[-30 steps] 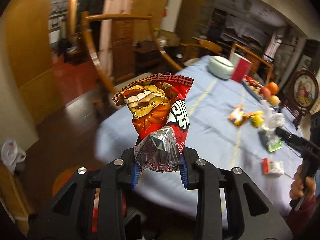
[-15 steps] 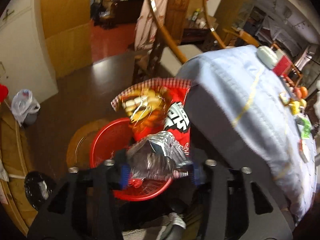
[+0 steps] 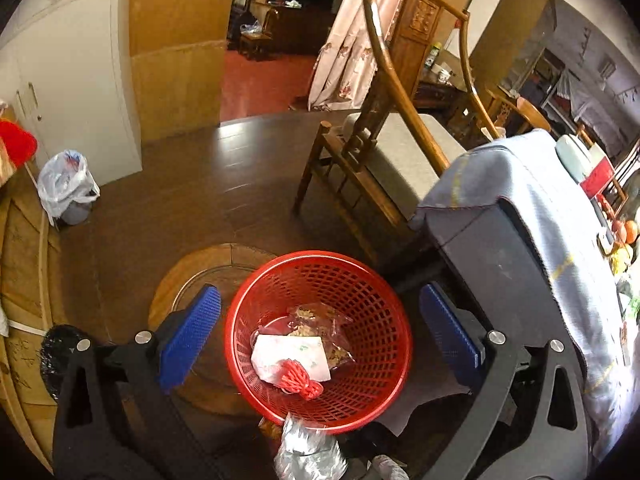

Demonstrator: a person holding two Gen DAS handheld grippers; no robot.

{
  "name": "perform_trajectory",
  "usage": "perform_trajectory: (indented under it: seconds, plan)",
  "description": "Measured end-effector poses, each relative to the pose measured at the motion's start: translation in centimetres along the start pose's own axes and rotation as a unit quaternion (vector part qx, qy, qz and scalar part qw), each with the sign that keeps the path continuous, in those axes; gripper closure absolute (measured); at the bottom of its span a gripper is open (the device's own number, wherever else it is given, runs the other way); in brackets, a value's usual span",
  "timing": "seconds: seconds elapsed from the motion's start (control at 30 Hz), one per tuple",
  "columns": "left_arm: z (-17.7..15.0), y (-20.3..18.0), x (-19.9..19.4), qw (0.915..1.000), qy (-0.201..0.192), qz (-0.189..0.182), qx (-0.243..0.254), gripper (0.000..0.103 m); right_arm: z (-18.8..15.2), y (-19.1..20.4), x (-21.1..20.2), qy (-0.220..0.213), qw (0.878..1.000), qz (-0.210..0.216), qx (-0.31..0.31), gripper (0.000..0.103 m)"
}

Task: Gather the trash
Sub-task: 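Carry the snack bag and plastic to the red wastebasket and open both tools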

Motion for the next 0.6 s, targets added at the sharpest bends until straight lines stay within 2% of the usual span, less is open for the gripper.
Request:
perform_trajectory:
  seconds: [0.07,0.13,0.2,0.33,0.6]
  plan:
    - [-0.1,0.8,1.5,0.9999,0.005,-0.003,-0.011,0.007,-0.5,0.3,2.0,0.018,1.0,0.004,0.002,0.071]
    - [-0.6,1.9,3.4,0.9993,0.026,0.004,-0.028,0.007,-1.1,0.4,3.5,0.036,0.999,0.005,0.005,0.071]
    - [-0.7,2.1,3.9,0.9984,0.034,-0.022,-0.039,0.007,-1.7,0.4,4.7,0.05,0.999,0.003,0.003,0.071]
    - [-0.2,3.3,3.9,0.998,0.024,-0.017,-0.056,0.007,-3.1,-0.2,7.2,0.076,0.997,0.003,0.013,0.07]
    - [-0.4,4.2,5.4,0.9956,0.033,-0.029,-0.083,0.007,-4.6,-1.6,11.0,0.117,0.993,-0.021,0.012,0.07]
Point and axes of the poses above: each gripper's, at about its wrist camera, not at the fingertips, and x roughly the way its jaws point, y to its left, z to its top, the point moved 10 cm from there along x, roughly the way its jaws point, and after that the axes turned 11 degrees about z, right-handed, at the moved point
